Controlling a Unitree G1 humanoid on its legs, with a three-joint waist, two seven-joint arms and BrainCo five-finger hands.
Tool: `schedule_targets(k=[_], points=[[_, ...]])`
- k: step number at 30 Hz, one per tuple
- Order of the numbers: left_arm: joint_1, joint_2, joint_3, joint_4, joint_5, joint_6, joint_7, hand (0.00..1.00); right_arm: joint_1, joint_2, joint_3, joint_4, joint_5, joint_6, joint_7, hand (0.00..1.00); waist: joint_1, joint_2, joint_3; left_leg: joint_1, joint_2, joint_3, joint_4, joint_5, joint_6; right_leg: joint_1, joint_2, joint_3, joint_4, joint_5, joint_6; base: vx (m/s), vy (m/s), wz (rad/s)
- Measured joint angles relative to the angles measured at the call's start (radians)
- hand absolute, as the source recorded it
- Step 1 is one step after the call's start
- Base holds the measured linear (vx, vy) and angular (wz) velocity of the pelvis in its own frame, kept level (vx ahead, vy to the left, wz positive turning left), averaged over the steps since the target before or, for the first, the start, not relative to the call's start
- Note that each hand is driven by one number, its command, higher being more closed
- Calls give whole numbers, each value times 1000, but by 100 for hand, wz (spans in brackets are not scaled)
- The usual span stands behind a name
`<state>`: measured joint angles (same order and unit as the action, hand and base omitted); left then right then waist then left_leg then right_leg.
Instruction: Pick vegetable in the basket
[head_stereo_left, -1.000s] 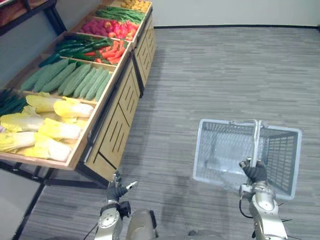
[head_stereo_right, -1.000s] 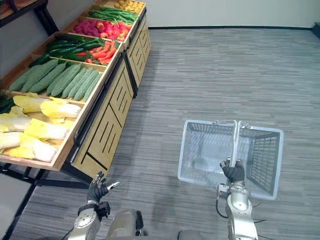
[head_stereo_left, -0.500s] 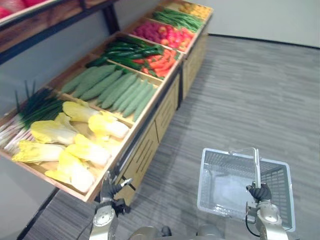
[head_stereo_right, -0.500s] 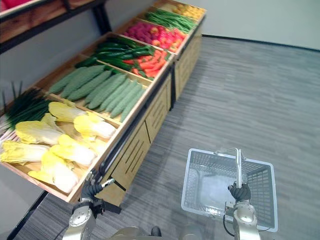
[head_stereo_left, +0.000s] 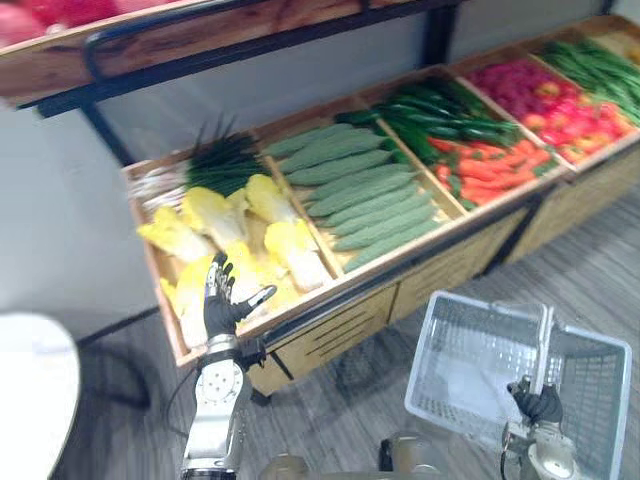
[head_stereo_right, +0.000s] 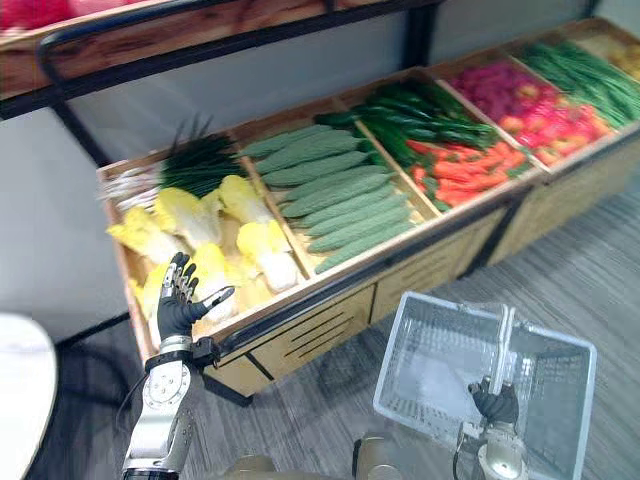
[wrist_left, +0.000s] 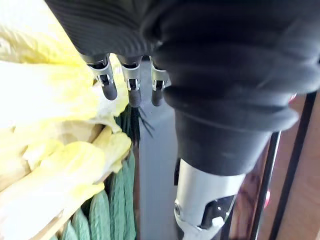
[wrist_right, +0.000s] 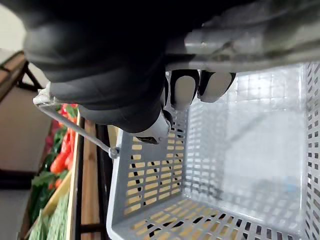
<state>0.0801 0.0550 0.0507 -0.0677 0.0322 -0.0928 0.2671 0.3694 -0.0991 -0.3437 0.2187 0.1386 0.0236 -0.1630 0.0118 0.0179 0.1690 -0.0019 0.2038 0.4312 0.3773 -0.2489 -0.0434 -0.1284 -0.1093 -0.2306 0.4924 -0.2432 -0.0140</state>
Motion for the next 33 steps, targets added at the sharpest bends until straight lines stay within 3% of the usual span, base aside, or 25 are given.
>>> schedule_targets(k=[4, 11, 23, 26, 33], points=[[-9, 65, 1, 69, 49, 17, 1, 0, -12, 12, 0, 45, -2, -2, 18, 100, -3, -33, 0, 19, -43, 17, -91, 48, -13, -21, 17, 95, -14, 4, 2, -113, -9, 10], [-92, 90, -8, 241, 139, 53, 26, 0, -11, 12, 12, 77, -5, -6, 33, 100, -48, -42, -2, 30, -79, 66, -242, 140, -14, -67, 42, 156, -88, 74, 3, 6, 14, -20], [-411, 174, -24, 494, 207, 89, 111, 0, -31, 6, 51, 81, -3, -34, 10, 100, -105, -62, 13, -59, -76, 93, -262, 170, -12, -185, 70, 211, -115, 125, 3, 34, -13, -13], [-502, 205, -39, 563, 219, 93, 123, 0, -42, 5, 79, 81, -1, -58, 9, 100, -109, -73, 41, -94, -71, 95, -253, 171, -10, -211, 74, 217, -129, 144, 5, -61, -24, -5], [-681, 220, -53, 713, 271, 120, 147, 0, -78, 2, 126, 66, 16, -74, 9, 100, -109, -72, 98, -151, -65, 99, -236, 177, -1, -247, 79, 224, -168, 186, 4, -37, -19, -4]])
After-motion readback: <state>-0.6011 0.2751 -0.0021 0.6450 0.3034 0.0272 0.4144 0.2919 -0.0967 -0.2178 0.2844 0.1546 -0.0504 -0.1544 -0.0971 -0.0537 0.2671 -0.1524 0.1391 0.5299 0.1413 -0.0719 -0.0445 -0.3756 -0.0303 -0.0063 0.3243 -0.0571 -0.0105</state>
